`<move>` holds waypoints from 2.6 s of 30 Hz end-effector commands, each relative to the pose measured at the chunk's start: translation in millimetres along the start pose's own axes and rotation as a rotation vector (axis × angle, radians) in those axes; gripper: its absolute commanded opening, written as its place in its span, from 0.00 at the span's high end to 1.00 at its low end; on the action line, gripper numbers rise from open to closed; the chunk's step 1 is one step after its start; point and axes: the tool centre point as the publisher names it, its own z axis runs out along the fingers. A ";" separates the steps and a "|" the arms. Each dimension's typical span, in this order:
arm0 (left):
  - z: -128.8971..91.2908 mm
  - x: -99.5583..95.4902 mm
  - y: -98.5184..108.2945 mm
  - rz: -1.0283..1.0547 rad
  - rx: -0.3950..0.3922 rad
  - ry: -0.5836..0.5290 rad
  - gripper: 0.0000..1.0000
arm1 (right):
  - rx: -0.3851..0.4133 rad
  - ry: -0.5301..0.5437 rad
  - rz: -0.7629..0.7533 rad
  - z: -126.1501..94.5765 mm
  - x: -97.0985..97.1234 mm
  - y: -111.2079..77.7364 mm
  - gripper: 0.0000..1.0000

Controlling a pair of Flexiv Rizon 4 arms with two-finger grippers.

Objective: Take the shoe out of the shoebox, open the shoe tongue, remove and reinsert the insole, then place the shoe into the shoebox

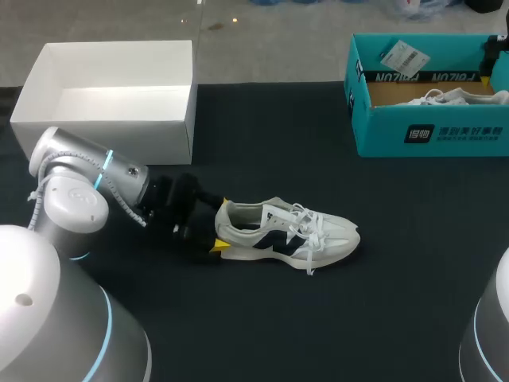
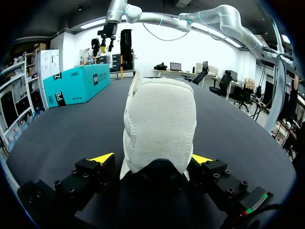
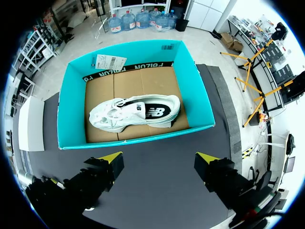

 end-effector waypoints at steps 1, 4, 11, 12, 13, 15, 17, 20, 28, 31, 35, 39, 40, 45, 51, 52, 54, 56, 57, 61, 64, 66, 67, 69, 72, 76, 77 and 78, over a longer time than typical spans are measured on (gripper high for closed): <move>8.5 -7.6 1.6 0.000 0.007 0.013 0.00 | -0.002 -0.001 0.001 0.2 0.2 -0.5 0.00; 10.0 -7.2 -0.2 0.002 0.010 0.017 0.00 | -0.002 -0.001 0.001 0.2 0.2 -0.5 0.00; 17.5 -2.9 -0.9 -0.001 0.023 0.039 0.00 | -0.002 -0.001 0.001 0.2 0.2 -0.5 0.00; 18.9 -2.2 -1.0 -0.001 0.022 0.043 0.00 | -0.002 -0.001 0.001 0.2 0.2 -0.5 0.00; 20.4 -1.3 -1.5 -0.001 0.023 0.045 0.00 | -0.002 -0.001 0.001 0.2 0.2 -0.5 0.00; 23.5 0.1 -2.0 0.000 0.024 0.050 0.00 | -0.002 -0.001 0.001 0.2 0.2 -0.5 0.00; 25.9 0.6 -1.6 0.000 0.024 0.053 0.00 | -0.002 -0.001 0.001 0.2 0.2 -0.5 0.00; 28.9 0.5 -1.6 -0.001 0.024 0.056 0.00 | -0.002 -0.001 0.001 0.2 0.2 -0.5 0.00; 32.1 -0.4 -1.0 -0.004 0.016 0.056 0.12 | -0.002 -0.001 0.001 0.2 0.2 -0.5 0.00; 31.6 0.2 -0.3 -0.001 0.012 0.058 1.00 | -0.002 -0.001 0.001 0.2 0.2 -0.5 0.00; 29.3 2.3 -0.5 0.003 0.010 0.039 1.00 | -0.002 -0.001 0.001 0.2 0.2 -0.5 0.00; 26.3 3.9 -1.6 0.002 0.017 0.004 1.00 | -0.002 -0.001 0.001 0.2 0.2 -0.5 0.00; 25.5 4.4 -1.9 -0.001 0.016 -0.004 1.00 | -0.002 -0.001 0.001 0.2 0.2 -0.5 0.00; 21.7 7.8 -1.6 -0.012 0.020 -0.028 1.00 | -0.002 -0.001 0.001 0.2 0.2 -0.5 0.00; 19.7 11.5 3.7 -0.027 0.017 -0.026 1.00 | -0.002 -0.001 0.001 0.2 0.2 -0.5 0.00; 19.7 11.7 4.9 -0.029 0.015 -0.025 1.00 | -0.002 -0.001 0.001 0.2 0.2 -0.5 0.00; 20.3 12.0 6.6 -0.032 0.016 -0.019 1.00 | -0.002 -0.001 0.001 0.2 0.2 -0.5 0.00; 20.9 11.9 7.6 -0.034 0.014 -0.015 1.00 | -0.002 -0.001 0.001 0.2 0.2 -0.5 0.00; 21.3 11.6 8.3 -0.042 0.010 -0.011 1.00 | -0.002 -0.001 0.001 0.2 0.2 -0.5 0.00; 21.4 11.5 8.5 -0.043 0.010 -0.011 1.00 | -0.002 -0.001 0.001 0.2 0.2 -0.5 0.00; 21.4 11.5 8.5 -0.043 0.010 -0.011 1.00 | -0.002 -0.001 0.001 0.2 0.2 -0.5 0.00; 21.4 11.5 8.5 -0.043 0.010 -0.011 1.00 | -0.002 -0.001 0.001 0.2 0.2 -0.5 0.00; 21.4 11.5 8.5 -0.043 0.010 -0.011 1.00 | -0.002 -0.001 0.001 0.2 0.2 -0.5 0.00; 21.4 11.5 8.5 -0.043 0.010 -0.011 1.00 | -0.002 -0.001 0.001 0.2 0.2 -0.5 0.00; 21.4 11.5 8.5 -0.043 0.010 -0.011 1.00 | -0.002 -0.001 0.001 0.2 0.2 -0.5 0.00; 21.4 11.5 8.5 -0.043 0.010 -0.011 1.00 | -0.002 -0.001 0.001 0.2 0.2 -0.5 0.00; 21.4 11.5 8.5 -0.043 0.010 -0.011 1.00 | -0.002 -0.001 0.001 0.2 0.2 -0.5 0.00; 21.4 11.5 8.5 -0.043 0.010 -0.011 1.00 | -0.002 -0.001 0.001 0.2 0.2 -0.5 0.00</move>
